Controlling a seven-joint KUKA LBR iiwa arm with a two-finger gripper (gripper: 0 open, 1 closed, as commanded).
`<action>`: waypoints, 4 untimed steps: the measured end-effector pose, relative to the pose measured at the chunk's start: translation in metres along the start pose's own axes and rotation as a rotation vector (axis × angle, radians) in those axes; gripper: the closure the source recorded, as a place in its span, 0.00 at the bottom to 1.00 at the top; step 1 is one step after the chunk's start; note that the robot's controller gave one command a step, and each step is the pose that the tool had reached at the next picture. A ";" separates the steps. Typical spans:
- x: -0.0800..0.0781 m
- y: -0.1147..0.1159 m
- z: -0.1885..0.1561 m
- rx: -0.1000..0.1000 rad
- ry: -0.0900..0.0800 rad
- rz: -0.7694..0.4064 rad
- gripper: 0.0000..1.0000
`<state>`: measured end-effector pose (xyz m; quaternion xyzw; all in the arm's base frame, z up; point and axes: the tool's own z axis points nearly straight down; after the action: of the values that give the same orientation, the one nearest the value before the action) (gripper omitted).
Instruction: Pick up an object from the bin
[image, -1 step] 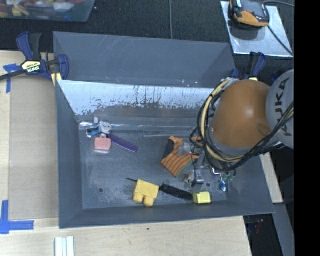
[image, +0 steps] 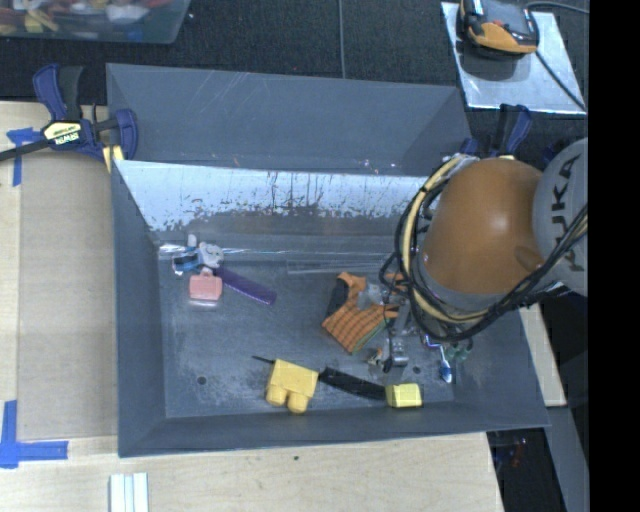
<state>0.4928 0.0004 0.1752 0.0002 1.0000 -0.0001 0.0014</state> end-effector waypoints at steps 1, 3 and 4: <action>0.000 -0.023 0.075 0.000 -0.004 0.115 0.00; 0.004 -0.023 0.104 -0.001 -0.005 0.137 0.00; -0.026 -0.098 0.105 0.005 -0.017 -0.256 0.00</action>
Offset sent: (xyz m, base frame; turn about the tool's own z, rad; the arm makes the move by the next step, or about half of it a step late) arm 0.0148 -0.0757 -0.1052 -0.0238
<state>0.5191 -0.0980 0.0707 -0.1275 0.9918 -0.0027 0.0098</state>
